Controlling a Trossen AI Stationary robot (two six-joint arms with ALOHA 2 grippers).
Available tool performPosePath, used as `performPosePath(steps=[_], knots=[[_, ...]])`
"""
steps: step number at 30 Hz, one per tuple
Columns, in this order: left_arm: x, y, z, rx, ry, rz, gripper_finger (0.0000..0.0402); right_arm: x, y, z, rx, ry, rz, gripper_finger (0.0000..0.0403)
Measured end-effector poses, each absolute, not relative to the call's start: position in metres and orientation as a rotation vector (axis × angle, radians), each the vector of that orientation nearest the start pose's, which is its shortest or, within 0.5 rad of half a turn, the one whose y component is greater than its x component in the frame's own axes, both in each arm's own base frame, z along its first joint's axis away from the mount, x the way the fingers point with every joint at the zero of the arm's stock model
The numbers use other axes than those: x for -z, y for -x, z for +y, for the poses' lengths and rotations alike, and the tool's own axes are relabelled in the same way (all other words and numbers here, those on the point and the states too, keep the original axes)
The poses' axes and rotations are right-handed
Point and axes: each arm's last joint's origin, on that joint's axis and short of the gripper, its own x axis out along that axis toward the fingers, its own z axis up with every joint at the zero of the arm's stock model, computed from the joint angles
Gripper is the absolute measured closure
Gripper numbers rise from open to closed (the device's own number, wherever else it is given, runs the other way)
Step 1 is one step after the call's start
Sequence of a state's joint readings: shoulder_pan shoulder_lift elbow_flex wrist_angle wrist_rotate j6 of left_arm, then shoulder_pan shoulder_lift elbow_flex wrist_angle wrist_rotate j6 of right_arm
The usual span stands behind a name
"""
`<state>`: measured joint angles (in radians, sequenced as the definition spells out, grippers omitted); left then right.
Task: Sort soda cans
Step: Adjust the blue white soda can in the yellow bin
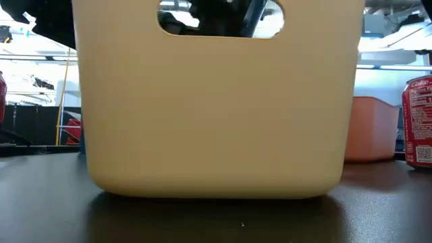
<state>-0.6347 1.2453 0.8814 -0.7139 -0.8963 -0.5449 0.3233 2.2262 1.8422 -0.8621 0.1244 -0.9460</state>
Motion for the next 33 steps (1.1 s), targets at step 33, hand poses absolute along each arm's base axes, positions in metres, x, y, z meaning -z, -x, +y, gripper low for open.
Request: performPosePath(steps=[33], knots=[[-0.247,-0.196,-0.114,-0.435,-0.241,0.679,0.0033,-0.167,-0.452,0.145,-0.681,1.079,1.048,0.0015]])
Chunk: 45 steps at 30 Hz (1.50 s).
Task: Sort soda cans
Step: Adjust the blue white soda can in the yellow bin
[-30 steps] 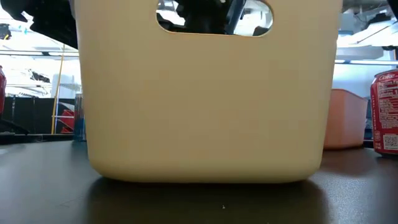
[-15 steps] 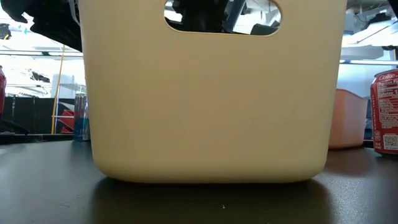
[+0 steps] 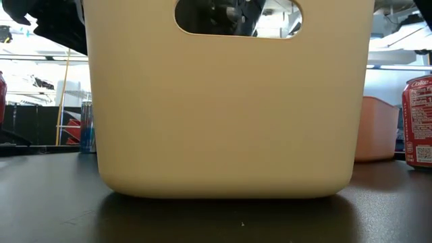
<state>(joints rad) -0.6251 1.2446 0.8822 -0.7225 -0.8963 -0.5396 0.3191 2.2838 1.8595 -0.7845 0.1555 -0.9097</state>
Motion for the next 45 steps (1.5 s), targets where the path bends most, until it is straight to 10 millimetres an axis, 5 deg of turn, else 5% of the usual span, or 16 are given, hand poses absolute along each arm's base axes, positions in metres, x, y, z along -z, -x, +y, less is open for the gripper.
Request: performPosePath(steps=[11,15,27,35,39,45], knots=[[-0.247,-0.196,-0.113,-0.437,-0.242,0.680,0.0033,-0.170,-0.452,0.146,-0.652,1.005,1.049,0.0109],[-0.247,-0.196,-0.113,-0.439,-0.238,0.679,0.0033,-0.182,-0.449,0.144,-0.604,0.922,1.049,0.0111],[-0.260,-0.197,-0.121,-0.440,-0.298,0.606,0.0033,-0.281,-0.430,0.134,-0.420,0.675,0.810,0.0111],[-0.280,-0.196,-0.148,-0.340,-0.382,0.459,0.0033,-0.343,-0.416,0.098,-0.522,0.281,0.617,0.0111],[-0.290,-0.201,-0.157,-0.292,-0.405,0.378,0.0033,-0.353,-0.417,0.083,-0.535,0.204,0.564,0.0111],[-0.303,-0.205,-0.160,-0.319,-0.480,0.302,0.0033,-0.341,-0.422,0.077,-0.539,0.164,0.624,0.0111]])
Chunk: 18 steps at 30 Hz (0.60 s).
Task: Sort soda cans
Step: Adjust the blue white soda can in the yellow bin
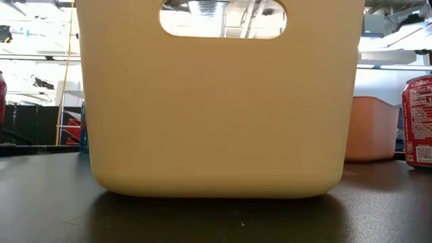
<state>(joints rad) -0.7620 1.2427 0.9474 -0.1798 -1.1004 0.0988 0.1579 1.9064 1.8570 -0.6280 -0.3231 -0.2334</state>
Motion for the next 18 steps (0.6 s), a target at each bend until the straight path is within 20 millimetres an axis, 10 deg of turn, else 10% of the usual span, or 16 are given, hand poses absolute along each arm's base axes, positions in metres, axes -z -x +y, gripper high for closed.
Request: performPosePath(steps=[18], knots=[[-0.309,-0.221,-0.158,-0.019,-0.436,0.267,0.0033,-0.321,-0.426,0.080,-0.599,0.196,0.622,0.0111]])
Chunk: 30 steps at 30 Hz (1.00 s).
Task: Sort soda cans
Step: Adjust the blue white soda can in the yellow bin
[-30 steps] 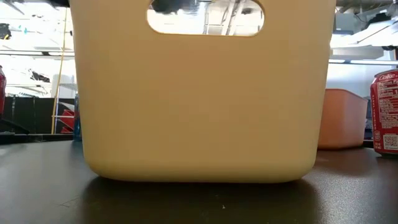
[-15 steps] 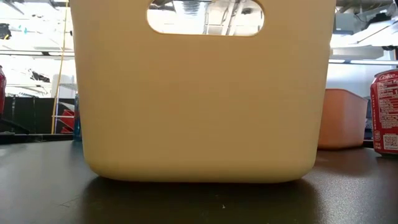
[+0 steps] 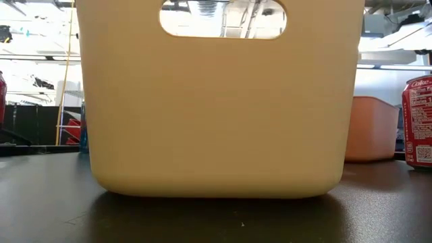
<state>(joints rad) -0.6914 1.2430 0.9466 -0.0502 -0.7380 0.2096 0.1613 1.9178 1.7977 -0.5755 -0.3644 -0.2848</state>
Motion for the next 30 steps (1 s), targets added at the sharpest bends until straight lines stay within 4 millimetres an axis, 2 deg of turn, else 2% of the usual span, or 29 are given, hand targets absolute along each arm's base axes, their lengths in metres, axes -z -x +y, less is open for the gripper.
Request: performPosePath(steps=[8,12,21,25,30], knots=[[-0.312,-0.221,-0.159,0.005,-0.524,0.247,0.0014,-0.318,-0.428,0.065,-0.522,0.202,0.655,0.0111],[-0.310,-0.221,-0.157,-0.023,-0.559,0.268,0.0003,-0.318,-0.429,0.064,-0.531,0.196,0.645,0.0111],[-0.311,-0.226,-0.150,-0.076,-0.521,0.268,0.0003,-0.323,-0.432,0.065,-0.527,0.177,0.591,0.0111],[-0.311,-0.226,-0.150,-0.081,-0.508,0.260,0.0016,-0.323,-0.431,0.065,-0.529,0.172,0.598,0.0111],[-0.313,-0.227,-0.150,-0.080,-0.520,0.244,0.0055,-0.323,-0.432,0.062,-0.522,0.164,0.601,0.0111]])
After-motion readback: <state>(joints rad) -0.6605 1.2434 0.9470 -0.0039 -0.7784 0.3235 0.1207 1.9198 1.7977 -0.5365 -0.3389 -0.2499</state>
